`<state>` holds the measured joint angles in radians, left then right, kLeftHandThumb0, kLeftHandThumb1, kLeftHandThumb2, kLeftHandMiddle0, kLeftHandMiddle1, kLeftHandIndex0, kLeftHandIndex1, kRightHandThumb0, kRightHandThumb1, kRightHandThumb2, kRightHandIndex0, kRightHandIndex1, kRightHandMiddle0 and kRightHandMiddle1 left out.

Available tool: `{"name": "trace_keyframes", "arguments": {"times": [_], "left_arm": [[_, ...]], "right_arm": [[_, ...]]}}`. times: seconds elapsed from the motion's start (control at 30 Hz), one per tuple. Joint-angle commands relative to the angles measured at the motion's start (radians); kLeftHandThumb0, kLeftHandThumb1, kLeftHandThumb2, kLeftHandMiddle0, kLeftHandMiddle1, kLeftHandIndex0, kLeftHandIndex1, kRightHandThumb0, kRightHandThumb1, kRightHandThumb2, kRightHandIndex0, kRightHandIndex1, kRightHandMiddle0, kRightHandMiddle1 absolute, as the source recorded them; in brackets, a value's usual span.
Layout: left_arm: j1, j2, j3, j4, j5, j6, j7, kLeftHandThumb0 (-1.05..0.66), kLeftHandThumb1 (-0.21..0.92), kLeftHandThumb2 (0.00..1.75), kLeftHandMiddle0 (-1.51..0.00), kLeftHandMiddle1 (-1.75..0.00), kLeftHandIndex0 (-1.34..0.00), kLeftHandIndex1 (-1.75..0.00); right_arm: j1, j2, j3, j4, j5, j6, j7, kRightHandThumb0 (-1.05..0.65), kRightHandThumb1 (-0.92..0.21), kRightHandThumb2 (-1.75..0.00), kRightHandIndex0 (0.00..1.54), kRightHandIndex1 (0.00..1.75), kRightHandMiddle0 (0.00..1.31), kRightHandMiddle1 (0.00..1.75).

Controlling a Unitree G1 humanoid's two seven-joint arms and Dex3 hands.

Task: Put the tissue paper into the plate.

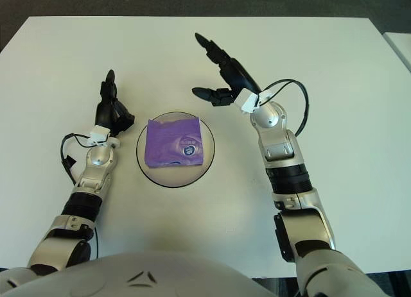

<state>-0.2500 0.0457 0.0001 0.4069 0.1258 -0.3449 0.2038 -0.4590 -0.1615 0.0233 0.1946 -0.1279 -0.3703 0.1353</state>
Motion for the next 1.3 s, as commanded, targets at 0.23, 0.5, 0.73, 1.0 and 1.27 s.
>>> {"name": "trace_keyframes", "arguments": {"times": [0.23, 0.5, 0.73, 1.0, 1.27], "left_arm": [[0.141, -0.001, 0.002, 0.101, 0.006, 0.013, 0.0, -0.87, 0.92, 1.22, -0.06, 0.0, 0.0, -0.21], [0.144, -0.002, 0.003, 0.103, 0.004, -0.007, -0.002, -0.86, 0.92, 1.22, -0.06, 0.0, 0.0, -0.23], [0.147, 0.0, -0.001, 0.1, 0.004, 0.001, -0.011, -0.87, 0.92, 1.22, -0.05, 0.0, 0.0, -0.22], [0.151, -0.001, -0.002, 0.09, 0.003, 0.018, -0.019, -0.88, 0.92, 1.22, -0.06, 0.0, 0.0, -0.21], [0.158, -0.002, -0.004, 0.076, 0.002, 0.029, -0.027, -0.88, 0.92, 1.22, -0.06, 0.0, 0.0, -0.22]], "right_arm": [[0.136, 0.187, -0.052, 0.235, 0.121, -0.14, -0.116, -0.88, -0.92, -1.06, 0.05, 0.02, 0.04, 0.04], [0.141, 0.22, -0.061, 0.304, 0.12, -0.163, -0.149, -0.82, -0.92, -1.07, 0.13, 0.03, 0.0, 0.25], [0.173, 0.229, -0.059, 0.32, 0.114, -0.167, -0.161, -0.8, -0.92, -1.09, 0.15, 0.04, 0.0, 0.28], [0.178, 0.232, -0.057, 0.332, 0.114, -0.167, -0.164, -0.8, -0.92, -1.11, 0.14, 0.03, 0.0, 0.27], [0.194, 0.232, -0.052, 0.321, 0.108, -0.164, -0.166, -0.8, -0.92, -1.11, 0.14, 0.03, 0.0, 0.28]]}}
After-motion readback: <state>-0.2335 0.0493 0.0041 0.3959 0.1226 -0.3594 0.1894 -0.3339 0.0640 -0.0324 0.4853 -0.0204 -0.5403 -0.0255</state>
